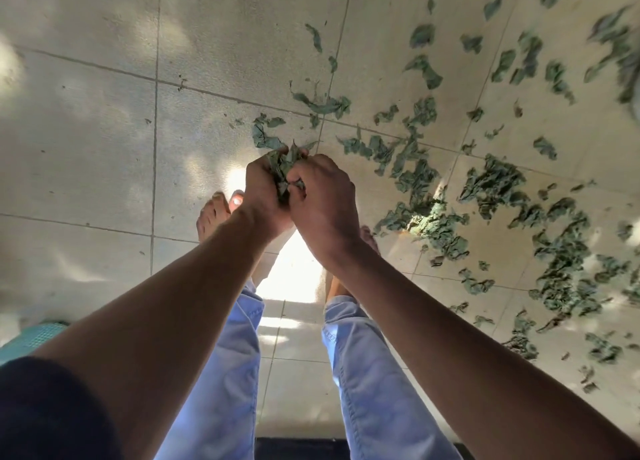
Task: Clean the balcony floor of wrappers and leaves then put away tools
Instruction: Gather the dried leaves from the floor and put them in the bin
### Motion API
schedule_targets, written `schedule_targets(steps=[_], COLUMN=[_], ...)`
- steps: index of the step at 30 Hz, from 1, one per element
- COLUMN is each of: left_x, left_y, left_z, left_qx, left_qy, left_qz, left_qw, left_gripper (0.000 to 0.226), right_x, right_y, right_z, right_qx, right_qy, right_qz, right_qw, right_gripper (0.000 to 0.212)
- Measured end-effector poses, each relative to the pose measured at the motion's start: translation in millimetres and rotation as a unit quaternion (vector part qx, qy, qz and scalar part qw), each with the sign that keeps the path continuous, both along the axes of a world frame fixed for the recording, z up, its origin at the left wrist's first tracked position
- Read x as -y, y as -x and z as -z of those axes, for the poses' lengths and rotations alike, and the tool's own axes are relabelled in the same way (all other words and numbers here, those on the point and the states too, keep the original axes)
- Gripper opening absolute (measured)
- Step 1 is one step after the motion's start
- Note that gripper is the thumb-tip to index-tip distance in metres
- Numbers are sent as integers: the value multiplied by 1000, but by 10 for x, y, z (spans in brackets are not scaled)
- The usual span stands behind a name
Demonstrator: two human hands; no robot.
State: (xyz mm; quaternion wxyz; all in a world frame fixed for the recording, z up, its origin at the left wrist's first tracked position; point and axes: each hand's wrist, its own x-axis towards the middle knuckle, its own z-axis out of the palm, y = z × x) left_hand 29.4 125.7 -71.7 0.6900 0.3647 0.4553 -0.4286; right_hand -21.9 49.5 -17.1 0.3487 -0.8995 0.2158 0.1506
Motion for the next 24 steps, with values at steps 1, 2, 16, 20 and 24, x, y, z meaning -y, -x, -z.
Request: schedule_targets(steps=[1,2,16,20,24], left_x=[-12,-7,-336,-663,-972], left_y=[-2,-12,-326,-285,-123], left_z=[17,-9,74,221,262], left_qx=[-1,7,-12,-49,-65], left_qy=[9,15,130,111,88], left_qz=[-13,-15,-110,-125,-130], left_qw=[1000,1000,985,985,985], left_gripper=[40,36,25,19,15], right_x=[-3,-10,235,359,194], right_y=[-18,-27,-186,-498,-728], right_z=[-4,-24,-63,568,1068], right_qx=[-3,-5,216,51,-61], right_qy=[3,2,64,135,126], right_qz=[-5,-13,-85,-118,-222], right_qw=[1000,1000,971,982,965], right_gripper=[14,16,35,56,69])
